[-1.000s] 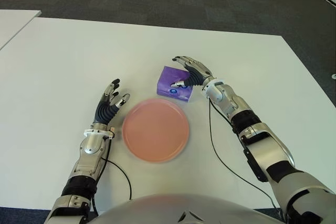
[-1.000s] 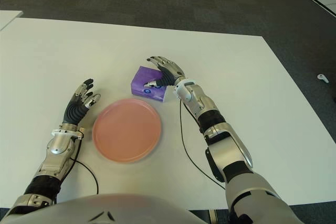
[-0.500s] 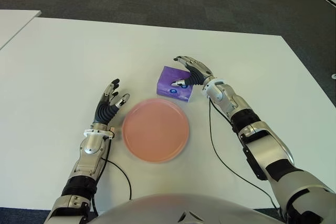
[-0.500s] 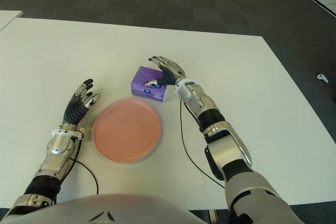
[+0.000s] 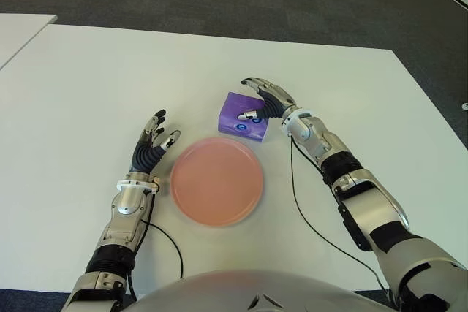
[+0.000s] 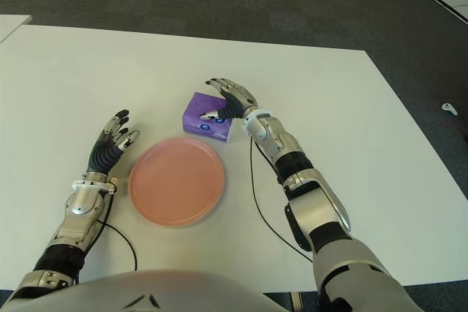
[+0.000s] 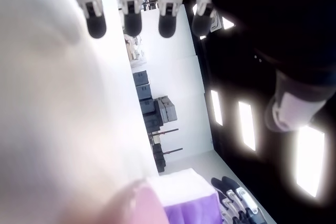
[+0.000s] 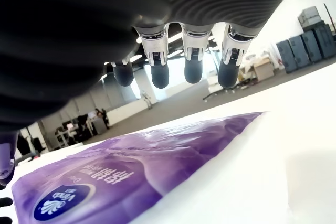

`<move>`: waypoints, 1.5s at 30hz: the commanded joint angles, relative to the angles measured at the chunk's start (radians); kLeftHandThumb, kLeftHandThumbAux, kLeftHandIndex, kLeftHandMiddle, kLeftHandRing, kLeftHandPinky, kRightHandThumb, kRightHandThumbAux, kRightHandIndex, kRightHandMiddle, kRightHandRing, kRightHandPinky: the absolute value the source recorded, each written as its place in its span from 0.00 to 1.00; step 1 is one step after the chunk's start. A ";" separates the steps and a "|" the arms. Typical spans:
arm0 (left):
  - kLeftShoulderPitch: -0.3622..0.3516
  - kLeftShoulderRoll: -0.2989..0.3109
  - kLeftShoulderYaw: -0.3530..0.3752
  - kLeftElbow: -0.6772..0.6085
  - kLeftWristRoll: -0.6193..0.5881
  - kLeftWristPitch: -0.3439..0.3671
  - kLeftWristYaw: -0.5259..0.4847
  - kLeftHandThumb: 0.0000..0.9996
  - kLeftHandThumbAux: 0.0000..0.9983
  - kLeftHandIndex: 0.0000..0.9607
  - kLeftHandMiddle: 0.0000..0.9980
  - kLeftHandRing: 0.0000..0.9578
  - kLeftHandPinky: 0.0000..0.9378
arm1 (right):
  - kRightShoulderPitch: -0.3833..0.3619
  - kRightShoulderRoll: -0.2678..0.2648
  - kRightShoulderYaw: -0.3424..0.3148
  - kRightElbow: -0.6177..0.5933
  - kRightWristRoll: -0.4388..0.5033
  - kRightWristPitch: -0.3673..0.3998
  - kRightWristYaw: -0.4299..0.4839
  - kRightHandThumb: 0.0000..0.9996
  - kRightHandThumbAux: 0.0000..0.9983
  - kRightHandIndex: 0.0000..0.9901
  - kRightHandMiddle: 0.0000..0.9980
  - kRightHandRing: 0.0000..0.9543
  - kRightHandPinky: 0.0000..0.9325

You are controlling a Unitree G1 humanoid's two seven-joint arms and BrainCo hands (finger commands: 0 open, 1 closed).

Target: Put the tissue paper into the plate.

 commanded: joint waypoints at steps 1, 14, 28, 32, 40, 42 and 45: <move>0.058 -0.019 -0.011 0.092 0.015 0.033 0.008 0.00 0.48 0.00 0.00 0.00 0.00 | 0.014 0.002 0.004 0.006 0.012 -0.004 0.015 0.19 0.43 0.00 0.04 0.01 0.00; 0.044 -0.022 -0.009 0.122 0.013 0.020 0.010 0.00 0.48 0.00 0.00 0.00 0.00 | 0.021 0.005 0.011 0.012 0.008 -0.017 0.022 0.20 0.43 0.00 0.03 0.00 0.00; 0.024 -0.023 -0.004 0.162 0.002 0.007 0.002 0.00 0.46 0.00 0.00 0.00 0.00 | 0.016 0.010 0.061 0.050 -0.032 -0.041 -0.021 0.23 0.45 0.00 0.04 0.00 0.00; 0.021 -0.023 -0.003 0.171 0.005 0.000 0.008 0.00 0.46 0.00 0.00 0.00 0.00 | 0.014 0.017 0.089 0.065 -0.056 -0.034 -0.036 0.24 0.46 0.00 0.04 0.00 0.00; 0.022 -0.024 -0.006 0.170 0.012 -0.001 0.016 0.00 0.47 0.00 0.00 0.00 0.00 | 0.005 0.024 0.144 0.111 -0.103 -0.031 -0.052 0.23 0.47 0.00 0.04 0.00 0.00; 0.022 -0.024 -0.006 0.169 0.011 0.003 0.015 0.00 0.47 0.00 0.00 0.00 0.00 | 0.005 0.025 0.150 0.115 -0.106 -0.029 -0.054 0.24 0.48 0.00 0.03 0.00 0.00; 0.021 -0.024 -0.005 0.168 0.008 0.009 0.014 0.00 0.47 0.00 0.00 0.00 0.00 | 0.006 0.027 0.159 0.118 -0.108 -0.026 -0.052 0.24 0.48 0.00 0.03 0.00 0.00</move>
